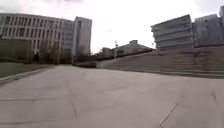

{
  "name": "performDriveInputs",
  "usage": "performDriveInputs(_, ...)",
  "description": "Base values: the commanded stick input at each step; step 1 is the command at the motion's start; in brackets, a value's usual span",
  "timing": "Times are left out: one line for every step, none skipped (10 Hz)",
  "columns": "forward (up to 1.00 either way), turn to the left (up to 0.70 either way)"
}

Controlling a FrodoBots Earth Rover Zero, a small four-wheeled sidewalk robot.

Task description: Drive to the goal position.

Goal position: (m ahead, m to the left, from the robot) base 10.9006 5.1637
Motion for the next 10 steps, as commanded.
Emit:
performDriveInputs(1.0,0.16)
performDriveInputs(1.0,0.27)
performDriveInputs(1.0,0.27)
performDriveInputs(1.0,0.27)
performDriveInputs(1.0,0.27)
performDriveInputs(1.0,0.27)
performDriveInputs(1.0,0.27)
performDriveInputs(1.0,0.27)
performDriveInputs(1.0,0.0)
performDriveInputs(1.0,0.0)
